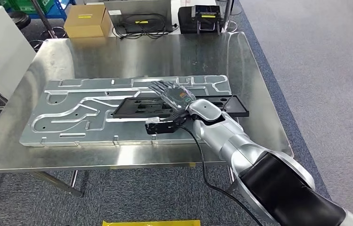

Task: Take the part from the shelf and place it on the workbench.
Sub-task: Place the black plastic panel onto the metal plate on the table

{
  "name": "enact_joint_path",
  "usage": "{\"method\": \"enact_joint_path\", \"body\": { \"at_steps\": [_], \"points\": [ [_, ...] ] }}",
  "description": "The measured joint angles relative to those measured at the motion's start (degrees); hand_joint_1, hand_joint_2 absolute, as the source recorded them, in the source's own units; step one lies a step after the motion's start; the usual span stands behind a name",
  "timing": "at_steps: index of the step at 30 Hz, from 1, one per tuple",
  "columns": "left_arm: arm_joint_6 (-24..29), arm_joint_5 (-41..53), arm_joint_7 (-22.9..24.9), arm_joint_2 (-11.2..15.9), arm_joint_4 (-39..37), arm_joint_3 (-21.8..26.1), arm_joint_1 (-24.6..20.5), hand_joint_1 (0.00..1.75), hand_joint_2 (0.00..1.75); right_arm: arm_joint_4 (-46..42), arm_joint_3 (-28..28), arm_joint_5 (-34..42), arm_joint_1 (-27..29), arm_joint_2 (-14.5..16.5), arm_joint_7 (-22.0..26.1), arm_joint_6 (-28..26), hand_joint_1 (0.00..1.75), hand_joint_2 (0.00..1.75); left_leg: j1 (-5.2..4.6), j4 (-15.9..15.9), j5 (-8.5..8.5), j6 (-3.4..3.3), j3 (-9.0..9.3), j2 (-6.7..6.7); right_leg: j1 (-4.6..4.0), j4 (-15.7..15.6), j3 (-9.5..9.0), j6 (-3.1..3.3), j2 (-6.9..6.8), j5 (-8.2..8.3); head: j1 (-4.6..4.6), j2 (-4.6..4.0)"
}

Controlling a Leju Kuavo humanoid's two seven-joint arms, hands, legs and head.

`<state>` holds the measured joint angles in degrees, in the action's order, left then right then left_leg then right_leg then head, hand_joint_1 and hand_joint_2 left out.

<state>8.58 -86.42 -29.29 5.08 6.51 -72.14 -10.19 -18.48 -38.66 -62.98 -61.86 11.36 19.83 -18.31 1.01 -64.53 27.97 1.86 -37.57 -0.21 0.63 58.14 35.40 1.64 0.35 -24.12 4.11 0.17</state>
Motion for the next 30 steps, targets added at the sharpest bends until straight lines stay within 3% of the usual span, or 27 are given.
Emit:
{"method": "enact_joint_path", "body": {
  "at_steps": [2,3,4,5,7,9,13,15,17,18,19,20,22,24,26,28,30],
  "points": [
    [-0.02,0.0,0.2,-0.03,0.0,-0.04,-0.04,0.0,0.0,-1.38,2.88,2.81,0.18,0.7,2.99,-1.98,0.0,0.0,0.01,-7.69,3.15,0.24,-3.71,0.0,-0.2,0.05,-0.07,0.26,-0.04,-0.12,0.0,0.0],
    [-0.03,0.0,0.3,-0.03,0.0,-0.05,0.01,0.0,0.0,-2.18,4.12,4.09,0.51,0.87,4.09,-2.9,0.0,0.0,0.01,-9.89,3.55,0.28,-4.87,0.0,-0.31,0.1,-0.12,0.33,-0.07,-0.19,0.0,0.0],
    [-0.07,0.0,0.38,-0.03,0.0,-0.05,0.11,0.0,0.0,-3.33,5.35,5.76,1.0,0.94,5.36,-4.2,0.0,0.0,0.01,-9.76,2.78,0.24,-4.96,0.01,-0.38,0.18,-0.16,0.34,-0.08,-0.28,0.0,0.0],
    [-0.12,0.0,0.43,-0.02,0.0,-0.03,0.21,0.0,0.0,-4.93,6.65,7.81,1.64,0.92,6.78,-5.78,0.0,0.0,0.01,-7.36,1.04,0.12,-3.92,0.01,-0.42,0.28,-0.23,0.32,-0.06,-0.4,0.0,0.0],
    [-0.28,0.0,0.47,-0.01,0.0,0.03,0.34,0.0,0.0,-9.34,9.38,12.41,3.08,0.56,9.33,-8.68,0.0,0.0,-0.09,0.62,-2.73,-0.3,-0.03,0.0,-0.55,0.55,-0.35,0.08,-0.02,-0.74,0.0,0.0],
    [-0.49,0.0,0.39,0.01,0.0,0.08,0.45,0.0,0.0,-13.92,11.45,15.56,4.63,-0.39,10.42,-9.81,0.0,0.0,-0.34,5.36,-3.96,-0.86,2.35,-0.08,-0.71,0.67,-0.37,-0.38,-0.02,-0.94,0.0,0.0],
    [-0.91,0.0,0.24,0.02,0.0,0.22,0.96,0.0,0.0,-22.26,14.25,21.62,8.9,-2.61,13.37,-12.45,0.0,0.0,-0.18,6.44,-3.99,-2.06,2.85,-0.1,-0.7,1.15,-0.23,-1.63,-0.01,-1.53,-0.01,0.0],
    [-1.24,0.0,-0.14,0.02,0.0,0.67,1.22,0.0,0.0,-29.7,16.81,27.39,13.46,-4.62,15.51,-15.22,0.0,0.0,0.05,6.89,-4.15,-2.76,3.15,-0.18,-0.54,5.61,1.74,-2.34,-0.02,-4.19,-0.01,0.0],
    [-1.57,0.0,-0.87,0.02,0.0,1.7,2.03,0.0,0.0,-38.66,20.51,32.17,19.83,-7.45,16.45,-17.76,0.0,0.0,0.04,6.92,-4.02,-3.14,3.26,-0.55,-0.31,13.04,5.48,-2.87,-0.03,-7.42,-0.01,0.0],
    [-1.73,0.0,-1.24,0.02,0.0,2.3,2.62,0.0,0.0,-42.71,22.59,33.66,23.2,-8.91,16.72,-18.63,0.0,0.0,0.04,6.89,-3.92,-3.2,3.3,-0.74,-0.2,15.45,6.89,-3.04,-0.03,-7.95,-0.01,0.0],
    [-1.89,0.0,-1.6,0.02,0.0,2.87,3.23,0.0,0.0,-46.65,24.95,34.91,26.58,-10.44,17.04,-19.28,0.0,0.0,0.03,6.82,-3.81,-3.21,3.33,-0.87,-0.12,15.98,7.46,-3.13,-0.04,-7.48,-0.01,0.0],
    [-2.0,0.0,-1.92,0.02,0.0,3.35,3.74,0.0,0.0,-50.0,27.36,35.87,29.64,-11.77,17.43,-19.63,0.0,0.0,0.02,6.71,-3.69,-3.15,3.37,-0.94,-0.07,14.12,6.85,-3.12,-0.05,-5.97,-0.01,0.0],
    [-2.21,0.0,-2.57,0.02,0.0,4.2,4.24,0.0,0.0,-55.43,32.61,37.34,35.15,-13.99,18.45,-19.88,0.0,0.0,-0.06,6.4,-3.4,-2.89,3.44,-1.01,-0.12,6.25,3.27,-2.79,-0.19,-2.05,-0.01,0.0],
    [-2.51,0.0,-3.02,0.02,0.0,4.94,4.33,0.0,0.0,-59.27,38.41,38.26,40.52,-15.39,19.13,-20.01,0.0,0.0,-0.26,6.15,-3.15,-2.52,3.51,-1.09,-0.39,0.94,0.76,-2.33,-0.31,-0.01,-0.01,0.0],
    [-2.84,0.0,-3.17,0.03,0.0,5.46,4.48,0.0,0.0,-61.63,44.05,38.47,45.93,-16.3,19.23,-20.43,0.0,0.0,-0.4,6.24,-3.08,-2.08,3.62,-1.19,-0.58,0.26,0.47,-1.92,-0.34,0.21,-0.02,0.0],
    [-3.02,0.0,-3.28,0.05,0.0,5.76,4.72,0.0,0.0,-62.78,49.1,37.86,50.67,-16.88,19.23,-20.95,0.0,0.0,-0.47,5.74,-2.15,-1.6,3.58,-0.96,-0.23,-0.06,0.39,-1.26,-0.5,0.46,-0.01,0.0],
    [-3.07,0.0,-3.44,0.04,0.0,5.85,4.86,0.0,0.0,-63.18,53.44,36.41,55.1,-16.97,19.23,-21.17,0.0,0.0,-0.47,1.75,1.48,-1.23,2.41,-0.52,0.07,-0.45,0.51,-0.58,-0.7,0.83,0.01,0.0]
  ]
}}
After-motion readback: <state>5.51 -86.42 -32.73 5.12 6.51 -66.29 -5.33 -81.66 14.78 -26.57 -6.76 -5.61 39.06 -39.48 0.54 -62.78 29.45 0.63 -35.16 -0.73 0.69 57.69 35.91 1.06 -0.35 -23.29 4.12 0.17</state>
